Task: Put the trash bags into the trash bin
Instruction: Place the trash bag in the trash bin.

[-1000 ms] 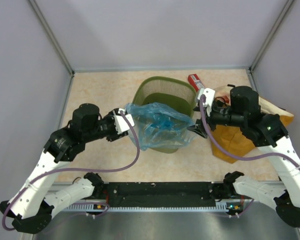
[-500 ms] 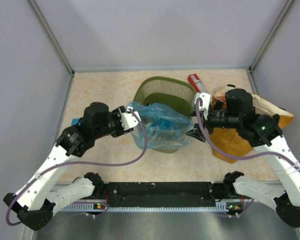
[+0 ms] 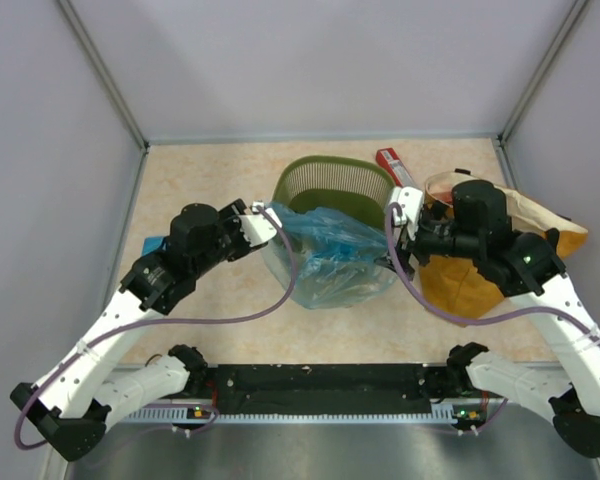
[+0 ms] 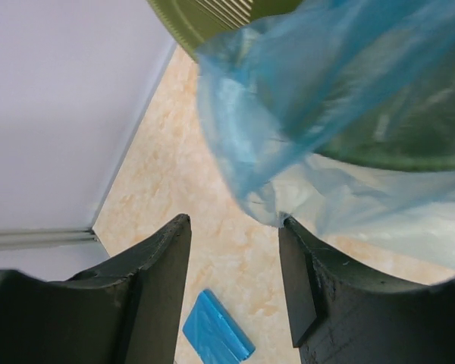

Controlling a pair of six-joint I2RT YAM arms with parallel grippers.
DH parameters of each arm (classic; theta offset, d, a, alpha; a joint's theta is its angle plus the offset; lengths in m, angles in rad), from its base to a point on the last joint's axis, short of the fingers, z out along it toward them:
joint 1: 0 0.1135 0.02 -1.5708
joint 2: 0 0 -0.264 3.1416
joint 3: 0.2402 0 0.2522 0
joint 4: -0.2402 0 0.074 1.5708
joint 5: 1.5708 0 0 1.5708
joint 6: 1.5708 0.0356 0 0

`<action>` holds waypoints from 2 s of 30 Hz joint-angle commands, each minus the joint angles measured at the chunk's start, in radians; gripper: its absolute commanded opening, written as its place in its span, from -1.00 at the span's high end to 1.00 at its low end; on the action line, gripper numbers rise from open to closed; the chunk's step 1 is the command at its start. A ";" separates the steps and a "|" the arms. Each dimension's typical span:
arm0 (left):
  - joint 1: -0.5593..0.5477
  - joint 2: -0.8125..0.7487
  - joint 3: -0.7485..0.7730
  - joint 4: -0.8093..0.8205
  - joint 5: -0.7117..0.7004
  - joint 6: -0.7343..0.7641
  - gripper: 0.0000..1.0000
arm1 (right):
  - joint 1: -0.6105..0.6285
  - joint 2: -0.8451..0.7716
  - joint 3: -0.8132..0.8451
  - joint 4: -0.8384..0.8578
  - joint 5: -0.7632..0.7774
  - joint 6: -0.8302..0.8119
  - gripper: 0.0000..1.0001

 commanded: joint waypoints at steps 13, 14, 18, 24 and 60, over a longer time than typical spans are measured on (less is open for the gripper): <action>-0.003 0.019 -0.105 0.392 -0.201 -0.015 -0.09 | -0.009 -0.060 -0.012 0.021 0.186 -0.137 -0.66; -0.002 0.022 -0.109 0.415 -0.213 -0.014 -0.08 | -0.007 -0.060 -0.012 0.026 0.191 -0.138 -0.66; -0.002 0.038 -0.134 0.513 -0.277 0.000 -0.10 | -0.009 -0.062 -0.006 0.037 0.209 -0.150 -0.68; -0.002 0.077 -0.149 0.639 -0.308 0.022 -0.12 | -0.009 -0.050 0.015 0.047 0.251 -0.166 -0.68; 0.038 0.088 0.412 -0.267 0.320 0.037 -0.30 | -0.009 -0.002 0.093 0.038 0.278 -0.111 -0.78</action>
